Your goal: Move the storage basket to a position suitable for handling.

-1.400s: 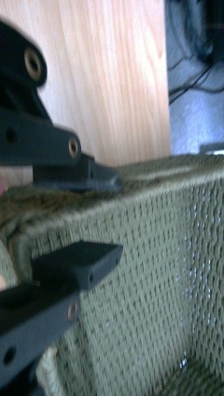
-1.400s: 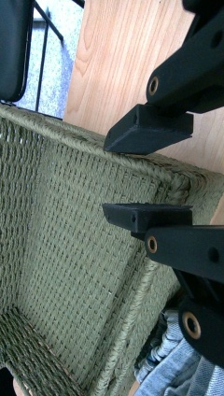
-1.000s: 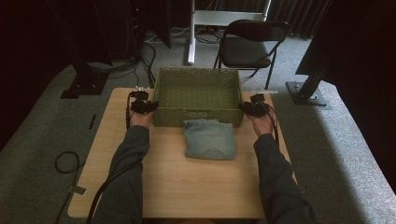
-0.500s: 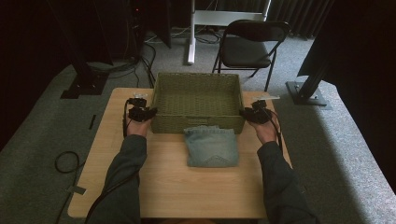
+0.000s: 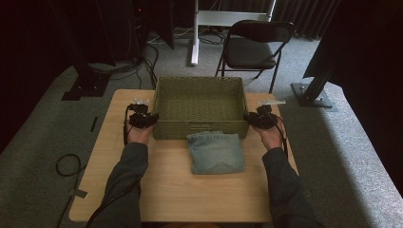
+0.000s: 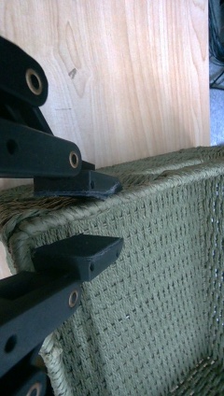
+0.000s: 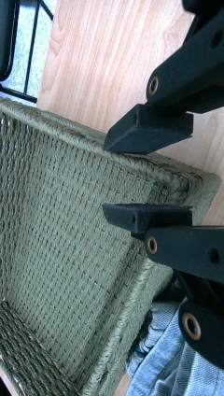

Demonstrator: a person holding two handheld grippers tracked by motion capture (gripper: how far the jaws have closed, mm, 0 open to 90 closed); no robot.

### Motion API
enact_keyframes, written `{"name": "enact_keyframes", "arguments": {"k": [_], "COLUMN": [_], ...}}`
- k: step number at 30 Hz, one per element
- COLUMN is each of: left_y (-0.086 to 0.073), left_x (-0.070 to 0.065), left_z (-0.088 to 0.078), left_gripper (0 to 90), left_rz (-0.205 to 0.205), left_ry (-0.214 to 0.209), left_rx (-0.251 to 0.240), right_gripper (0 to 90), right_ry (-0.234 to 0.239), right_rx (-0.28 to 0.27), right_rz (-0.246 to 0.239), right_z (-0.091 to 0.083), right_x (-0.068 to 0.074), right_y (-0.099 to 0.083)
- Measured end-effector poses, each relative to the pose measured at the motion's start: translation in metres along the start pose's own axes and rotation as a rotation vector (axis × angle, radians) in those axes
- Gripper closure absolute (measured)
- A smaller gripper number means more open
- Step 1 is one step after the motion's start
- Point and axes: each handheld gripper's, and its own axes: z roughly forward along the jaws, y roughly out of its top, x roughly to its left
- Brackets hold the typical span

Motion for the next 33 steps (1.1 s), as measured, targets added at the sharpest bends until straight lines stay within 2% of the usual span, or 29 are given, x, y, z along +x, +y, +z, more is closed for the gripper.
{"name": "enact_keyframes", "arguments": {"k": [2, 8, 13, 15, 18, 19, 21, 23, 25, 29, 33], "left_y": [-0.002, -0.001, -0.003, -0.004, -0.007, -0.008, -0.011, -0.012, -0.015, -0.022, -0.034], "left_x": [0.003, 0.004, 0.002, 0.003, 0.0, 0.0, 0.0, -0.001, -0.003, -0.006, -0.01], "left_z": [-0.001, 0.0, -0.002, -0.003, -0.006, -0.009, -0.021, -0.032, -0.042, -0.054, -0.054], "left_gripper": [75.5, 75.8, 76.3, 74.5, 70.6, 68.3, 62.2, 60.5, 59.8, 59.1, 59.1], "left_rz": [0.008, 0.017, 0.013, 0.017, 0.03, 0.034, 0.034, 0.058, 0.075, 0.105, 0.139], "left_ry": [-0.014, -0.012, -0.003, -0.011, 0.017, 0.021, -0.008, 0.0, -0.012, -0.033, -0.023], "left_rx": [-0.003, -0.011, -0.01, -0.02, -0.03, -0.045, -0.085, -0.106, -0.124, -0.108, -0.072], "right_gripper": [63.7, 63.6, 63.6, 62.5, 57.3, 54.9, 53.3, 52.4, 51.4, 50.8, 50.8], "right_ry": [0.0, -0.016, -0.013, -0.016, -0.051, -0.053, -0.062, -0.076, -0.083, -0.079, -0.079], "right_rx": [-0.003, 0.009, 0.004, -0.004, -0.02, -0.032, -0.047, -0.058, -0.06, -0.06, -0.052], "right_rz": [0.0, 0.0, 0.002, -0.016, -0.044, -0.045, -0.061, -0.089, -0.111, -0.131, -0.133], "right_z": [-0.002, -0.006, -0.007, -0.006, -0.01, -0.013, -0.021, -0.029, -0.036, -0.046, -0.047], "right_x": [0.001, 0.007, 0.006, 0.006, 0.009, 0.009, 0.011, 0.013, 0.015, 0.018, 0.017], "right_y": [-0.002, -0.004, -0.005, -0.005, -0.005, -0.005, -0.007, -0.01, -0.013, -0.02, -0.025]}}
